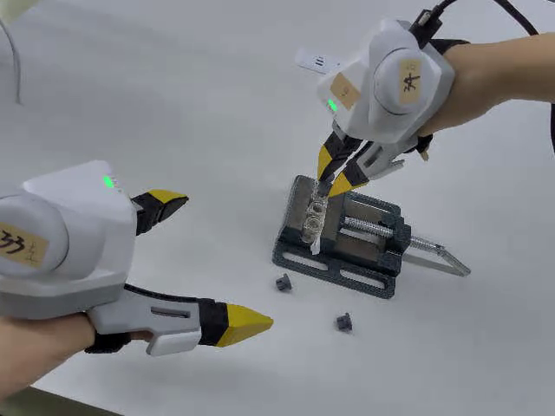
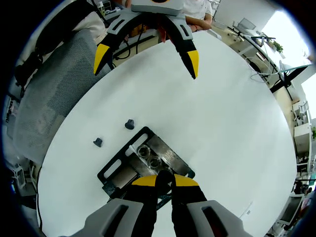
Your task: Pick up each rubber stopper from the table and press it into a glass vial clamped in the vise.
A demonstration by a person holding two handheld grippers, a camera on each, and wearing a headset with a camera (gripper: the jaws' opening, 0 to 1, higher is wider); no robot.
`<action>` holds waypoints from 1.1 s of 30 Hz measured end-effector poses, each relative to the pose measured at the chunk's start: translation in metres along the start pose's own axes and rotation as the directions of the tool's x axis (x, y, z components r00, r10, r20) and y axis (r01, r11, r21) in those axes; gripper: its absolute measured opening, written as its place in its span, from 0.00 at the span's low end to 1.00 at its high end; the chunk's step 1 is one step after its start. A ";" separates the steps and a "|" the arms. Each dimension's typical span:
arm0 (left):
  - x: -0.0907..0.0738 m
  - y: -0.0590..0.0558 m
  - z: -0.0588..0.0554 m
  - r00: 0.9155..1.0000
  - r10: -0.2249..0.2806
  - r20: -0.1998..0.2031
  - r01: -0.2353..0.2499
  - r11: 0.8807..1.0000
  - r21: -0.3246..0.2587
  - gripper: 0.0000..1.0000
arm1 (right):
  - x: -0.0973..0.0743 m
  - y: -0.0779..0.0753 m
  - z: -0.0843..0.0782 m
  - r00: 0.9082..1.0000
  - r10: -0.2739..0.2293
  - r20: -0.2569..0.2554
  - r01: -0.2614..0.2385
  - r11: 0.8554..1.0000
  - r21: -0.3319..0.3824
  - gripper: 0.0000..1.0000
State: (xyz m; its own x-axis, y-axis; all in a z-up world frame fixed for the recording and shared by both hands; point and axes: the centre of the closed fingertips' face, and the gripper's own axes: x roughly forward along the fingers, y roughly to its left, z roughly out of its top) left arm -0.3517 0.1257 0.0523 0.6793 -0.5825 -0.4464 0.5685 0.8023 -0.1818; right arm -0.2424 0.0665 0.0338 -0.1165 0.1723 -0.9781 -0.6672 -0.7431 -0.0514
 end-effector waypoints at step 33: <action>0.009 -0.009 -0.004 1.000 -0.015 -0.002 0.015 1.000 -0.009 0.99 | 0.007 0.000 -0.003 0.998 0.044 -0.042 -0.038 0.992 0.116 0.03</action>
State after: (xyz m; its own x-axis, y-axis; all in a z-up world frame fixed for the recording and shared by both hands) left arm -0.3526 0.1137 0.0461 0.6697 -0.5941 -0.4457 0.5742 0.7948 -0.1965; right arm -0.2411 0.0656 0.0268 -0.1145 0.1123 -0.9871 -0.7431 -0.6691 0.0100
